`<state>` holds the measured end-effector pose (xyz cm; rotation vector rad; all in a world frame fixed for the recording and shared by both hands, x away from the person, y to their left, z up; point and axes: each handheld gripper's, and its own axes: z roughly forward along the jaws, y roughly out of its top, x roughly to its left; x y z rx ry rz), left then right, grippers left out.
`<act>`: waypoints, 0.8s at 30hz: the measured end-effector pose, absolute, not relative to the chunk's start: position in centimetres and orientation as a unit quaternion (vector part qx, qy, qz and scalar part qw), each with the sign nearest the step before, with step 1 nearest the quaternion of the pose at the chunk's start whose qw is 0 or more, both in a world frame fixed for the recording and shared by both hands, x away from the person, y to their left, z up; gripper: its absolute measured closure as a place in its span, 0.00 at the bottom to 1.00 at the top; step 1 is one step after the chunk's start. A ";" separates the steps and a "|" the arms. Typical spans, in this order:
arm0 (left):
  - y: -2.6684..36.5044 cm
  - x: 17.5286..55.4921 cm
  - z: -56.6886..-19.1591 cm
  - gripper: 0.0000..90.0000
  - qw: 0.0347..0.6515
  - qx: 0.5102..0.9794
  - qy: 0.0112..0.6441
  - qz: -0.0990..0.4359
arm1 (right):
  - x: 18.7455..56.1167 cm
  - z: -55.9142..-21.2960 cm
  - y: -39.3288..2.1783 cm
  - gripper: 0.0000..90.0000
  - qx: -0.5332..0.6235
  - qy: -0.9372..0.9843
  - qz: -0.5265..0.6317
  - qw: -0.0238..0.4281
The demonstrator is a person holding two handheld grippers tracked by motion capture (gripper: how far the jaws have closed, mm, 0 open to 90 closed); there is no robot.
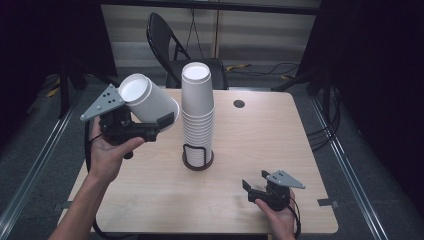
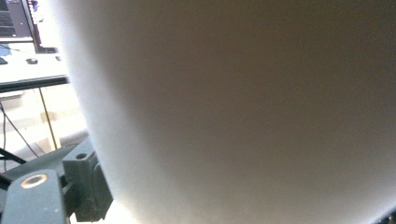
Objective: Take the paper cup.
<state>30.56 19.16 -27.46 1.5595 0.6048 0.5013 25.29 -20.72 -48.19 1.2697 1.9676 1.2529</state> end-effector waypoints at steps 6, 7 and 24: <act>18.8 30.0 -29.8 0.13 0.631 0.695 0.277 0.204 | 25.2 -48.2 -20.6 0.21 0.462 0.720 0.459 0.240; 18.8 29.9 -30.2 0.13 0.632 0.694 0.280 0.201 | 25.2 -48.2 -20.6 0.21 0.462 0.720 0.458 0.241; 16.6 28.9 -35.4 0.12 0.614 0.716 0.294 0.156 | 24.7 -48.3 -19.3 0.32 0.434 0.717 0.498 0.225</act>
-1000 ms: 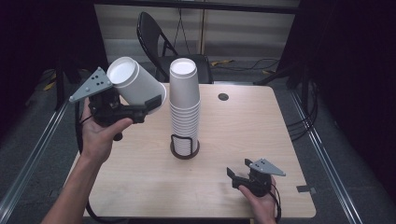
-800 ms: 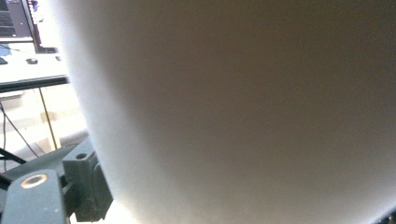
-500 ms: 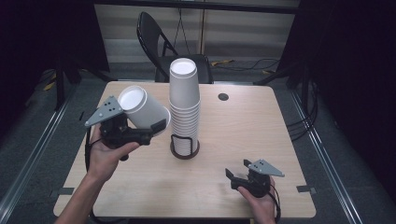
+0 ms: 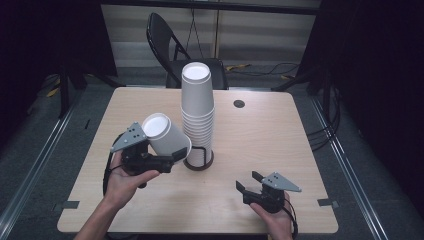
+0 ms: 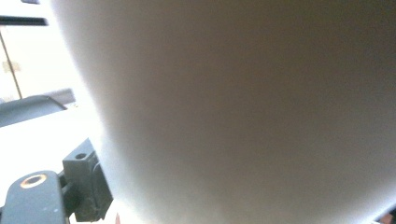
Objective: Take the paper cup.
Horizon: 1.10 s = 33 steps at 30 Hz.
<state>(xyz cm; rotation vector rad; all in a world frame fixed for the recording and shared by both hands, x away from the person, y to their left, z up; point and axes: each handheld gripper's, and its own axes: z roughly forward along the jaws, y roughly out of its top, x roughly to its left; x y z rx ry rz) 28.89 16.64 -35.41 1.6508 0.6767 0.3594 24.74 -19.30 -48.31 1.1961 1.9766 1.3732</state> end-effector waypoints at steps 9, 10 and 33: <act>15.5 28.1 -36.7 0.12 0.601 0.727 0.308 0.124 | 24.4 -48.2 -18.2 0.35 0.426 0.708 0.521 0.214; 15.3 28.0 -37.0 0.12 0.599 0.728 0.311 0.119 | 24.3 -48.2 -18.1 0.36 0.424 0.706 0.525 0.215; 12.9 27.6 -42.2 0.12 0.583 0.714 0.387 -0.012 | 22.6 -47.5 -14.4 0.42 0.356 0.716 0.571 0.185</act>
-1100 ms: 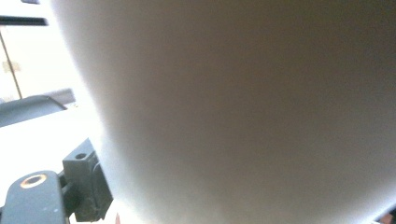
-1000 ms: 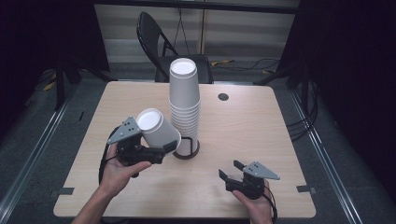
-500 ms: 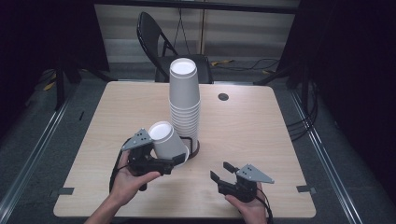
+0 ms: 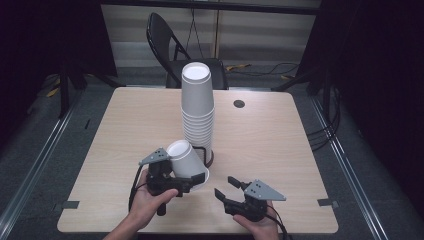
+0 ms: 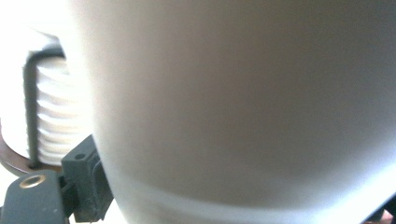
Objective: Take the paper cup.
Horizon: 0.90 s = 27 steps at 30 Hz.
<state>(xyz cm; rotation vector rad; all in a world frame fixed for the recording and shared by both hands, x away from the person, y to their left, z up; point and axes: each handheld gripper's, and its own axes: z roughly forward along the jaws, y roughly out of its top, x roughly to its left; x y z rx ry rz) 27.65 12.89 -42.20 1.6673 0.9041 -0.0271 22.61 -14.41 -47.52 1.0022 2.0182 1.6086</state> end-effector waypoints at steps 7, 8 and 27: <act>12.6 27.8 -43.0 0.12 0.588 0.693 0.412 -0.070 | 22.2 -46.9 -13.5 0.45 0.335 0.719 0.577 0.193; 12.5 27.9 -43.0 0.12 0.586 0.691 0.416 -0.076 | 22.2 -46.8 -13.3 0.47 0.333 0.721 0.575 0.196; 12.7 28.5 -44.4 0.12 0.580 0.635 0.476 -0.184 | 22.6 -46.2 -11.6 0.61 0.311 0.710 0.590 0.224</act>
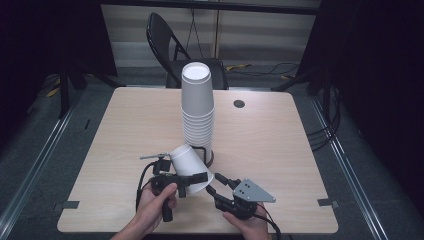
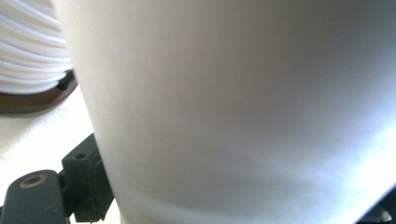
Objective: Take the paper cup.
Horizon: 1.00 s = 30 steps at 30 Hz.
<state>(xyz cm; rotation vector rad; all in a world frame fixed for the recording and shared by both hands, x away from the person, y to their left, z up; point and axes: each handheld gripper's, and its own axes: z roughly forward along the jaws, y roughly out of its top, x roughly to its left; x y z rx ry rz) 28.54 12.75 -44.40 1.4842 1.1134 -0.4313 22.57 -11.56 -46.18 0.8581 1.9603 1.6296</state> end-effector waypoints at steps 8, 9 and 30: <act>13.5 29.2 -45.5 0.13 0.578 0.600 0.499 -0.236 | 23.2 -46.0 -10.9 0.62 0.299 0.707 0.597 0.234; 13.5 29.3 -45.6 0.13 0.578 0.599 0.501 -0.236 | 23.2 -46.0 -10.8 0.63 0.296 0.706 0.598 0.236; 12.2 28.3 -45.4 0.13 0.574 0.612 0.484 -0.250 | 25.3 -46.2 -8.5 0.75 0.274 0.701 0.606 0.256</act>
